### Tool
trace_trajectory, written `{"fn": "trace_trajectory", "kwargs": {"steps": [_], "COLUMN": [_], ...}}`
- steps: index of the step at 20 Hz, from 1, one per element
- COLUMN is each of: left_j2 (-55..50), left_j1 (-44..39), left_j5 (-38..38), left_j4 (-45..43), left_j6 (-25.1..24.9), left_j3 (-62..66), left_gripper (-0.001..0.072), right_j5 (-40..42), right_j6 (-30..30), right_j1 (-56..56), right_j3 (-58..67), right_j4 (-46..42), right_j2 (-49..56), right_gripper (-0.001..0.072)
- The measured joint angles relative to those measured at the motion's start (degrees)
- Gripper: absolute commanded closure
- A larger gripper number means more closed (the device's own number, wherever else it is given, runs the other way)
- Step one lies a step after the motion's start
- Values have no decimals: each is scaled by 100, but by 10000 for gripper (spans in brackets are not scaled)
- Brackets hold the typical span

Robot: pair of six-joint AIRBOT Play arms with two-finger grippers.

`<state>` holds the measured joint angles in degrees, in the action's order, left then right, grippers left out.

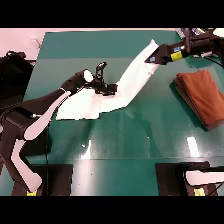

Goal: Fold the shirts.

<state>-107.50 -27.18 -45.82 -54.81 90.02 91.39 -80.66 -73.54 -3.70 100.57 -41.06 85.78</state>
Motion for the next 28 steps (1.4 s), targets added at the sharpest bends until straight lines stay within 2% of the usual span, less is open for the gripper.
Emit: {"fn": "trace_trajectory", "kwargs": {"steps": [7, 13, 15, 16, 17, 18, 19, 20, 21, 24, 28], "left_j2": [52, 1318, 1902, 2179, 2448, 2667, 2879, 3038, 3165, 3370, 3453], "left_j1": [177, 1386, 1908, 2153, 2389, 2579, 2767, 2922, 3047, 3217, 3294], "left_j5": [-382, -955, -1084, -1102, -1130, -1176, -1196, -1224, -1290, -1453, -1644], "left_j4": [-114, -1051, -1405, -1545, -1659, -1727, -1794, -1840, -1895, -1923, -1882], "left_j6": [-2, -2, -4, -4, -4, -7, -11, -15, -26, -101, -186], "left_j3": [192, 518, 564, 579, 590, 592, 601, 608, 608, 610, 610], "left_gripper": [682, 681, 681, 681, 681, 681, 681, 681, 681, 681, 681], "right_j5": [409, 1491, 2157, 2538, 2970, 3359, 3617, 3740, 3740, 3508, 2953], "right_j6": [-87, -90, -24, 61, 149, 225, 291, 334, 369, 446, 382], "right_j1": [-837, -2035, -2651, -2962, -3289, -3587, -3816, -3993, -4111, -4052, -3209], "right_j3": [229, 254, 271, 319, 437, 629, 859, 1104, 1325, 1329, 238], "right_j4": [39, 85, 120, 179, 282, 376, 452, 511, 557, 592, 127], "right_j2": [-17, 227, 511, 706, 968, 1274, 1576, 1860, 2103, 2258, 1652], "right_gripper": [695, 688, 497, 452, 345, 197, 189, 284, 340, 341, 334]}}
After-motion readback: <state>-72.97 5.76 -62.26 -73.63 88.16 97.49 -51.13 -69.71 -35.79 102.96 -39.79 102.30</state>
